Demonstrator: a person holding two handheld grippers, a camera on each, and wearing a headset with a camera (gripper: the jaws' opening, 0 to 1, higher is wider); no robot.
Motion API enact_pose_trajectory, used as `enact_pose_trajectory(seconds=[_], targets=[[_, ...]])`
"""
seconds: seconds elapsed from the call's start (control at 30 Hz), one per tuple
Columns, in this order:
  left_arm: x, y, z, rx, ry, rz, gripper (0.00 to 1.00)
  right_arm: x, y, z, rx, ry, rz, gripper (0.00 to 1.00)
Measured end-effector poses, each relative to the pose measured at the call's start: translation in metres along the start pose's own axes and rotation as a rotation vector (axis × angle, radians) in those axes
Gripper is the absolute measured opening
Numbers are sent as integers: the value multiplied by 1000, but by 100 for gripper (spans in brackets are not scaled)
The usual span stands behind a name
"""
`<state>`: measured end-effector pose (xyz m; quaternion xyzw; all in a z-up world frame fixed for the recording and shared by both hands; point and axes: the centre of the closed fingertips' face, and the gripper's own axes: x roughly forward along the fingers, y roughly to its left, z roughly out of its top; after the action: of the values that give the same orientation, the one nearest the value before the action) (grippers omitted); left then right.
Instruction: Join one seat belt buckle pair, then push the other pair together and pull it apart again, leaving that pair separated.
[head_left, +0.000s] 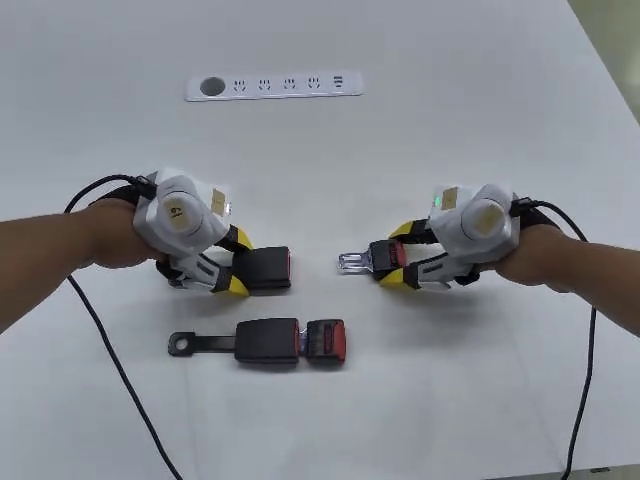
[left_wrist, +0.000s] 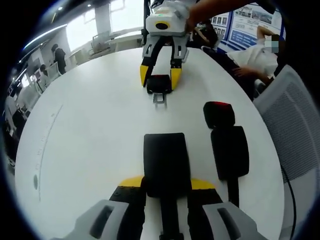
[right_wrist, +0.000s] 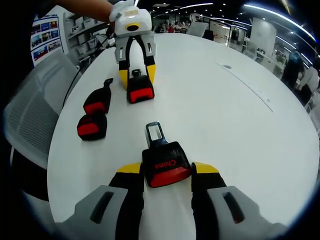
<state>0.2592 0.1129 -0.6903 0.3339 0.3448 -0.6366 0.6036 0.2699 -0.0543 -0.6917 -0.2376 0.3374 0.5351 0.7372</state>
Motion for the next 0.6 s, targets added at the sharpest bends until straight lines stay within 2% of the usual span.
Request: enact_pose_trajectory(seconds=[0.23,0.33,0.6], targets=[[0,2,-3,-10,8,1,32,2,3,2,7,-4,3,35],[0,3,-4,-24,8,6,32,7,6,7,-2,-4,6,35],[0,3,-3,-18,20,10,32,14,9,17,-9,-8,6,35]])
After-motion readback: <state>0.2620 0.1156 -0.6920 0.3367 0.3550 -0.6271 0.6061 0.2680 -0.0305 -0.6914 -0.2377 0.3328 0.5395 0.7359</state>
